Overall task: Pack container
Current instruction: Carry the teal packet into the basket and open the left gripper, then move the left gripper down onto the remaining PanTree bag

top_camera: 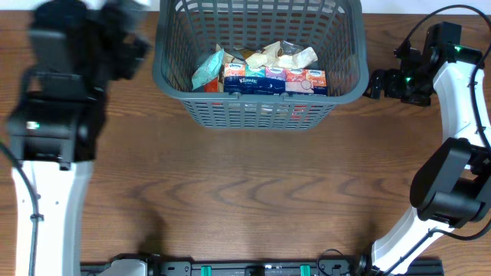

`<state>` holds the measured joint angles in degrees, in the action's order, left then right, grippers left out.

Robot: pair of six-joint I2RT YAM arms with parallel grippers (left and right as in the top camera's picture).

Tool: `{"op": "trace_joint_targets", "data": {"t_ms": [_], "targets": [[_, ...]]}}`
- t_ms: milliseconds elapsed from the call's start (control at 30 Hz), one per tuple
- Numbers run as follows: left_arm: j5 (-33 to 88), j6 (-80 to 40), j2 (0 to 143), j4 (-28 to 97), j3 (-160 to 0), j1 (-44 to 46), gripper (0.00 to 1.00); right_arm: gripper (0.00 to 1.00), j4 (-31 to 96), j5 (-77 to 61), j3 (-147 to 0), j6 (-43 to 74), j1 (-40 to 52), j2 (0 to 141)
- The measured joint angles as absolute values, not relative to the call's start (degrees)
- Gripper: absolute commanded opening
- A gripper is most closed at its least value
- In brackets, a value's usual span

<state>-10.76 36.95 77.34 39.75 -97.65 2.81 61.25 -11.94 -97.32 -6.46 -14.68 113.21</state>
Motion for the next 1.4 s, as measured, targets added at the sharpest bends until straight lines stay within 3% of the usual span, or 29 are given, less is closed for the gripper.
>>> {"op": "trace_joint_targets", "data": {"t_ms": [233, 433, 1067, 1400], "targets": [[-5.6, 28.4, 82.8, 47.1, -97.6, -19.1, 0.99, 0.99, 61.3, -11.9, -97.3, -6.5, -14.5, 113.2], [2.5, 26.7, 90.9, 50.8, -97.6, -29.8, 0.99, 0.99, 61.3, -11.9, -97.3, -6.5, -14.5, 113.2], [4.0, 25.5, 110.9, 52.0, -95.6, -29.4, 0.99, 0.99, 60.1, -11.9, -97.3, -6.4, -14.4, 113.2], [3.6, 26.5, 112.3, 50.5, -88.2, -29.6, 0.99, 0.99, 57.6, -11.9, -97.3, -6.3, -14.4, 113.2]]}}
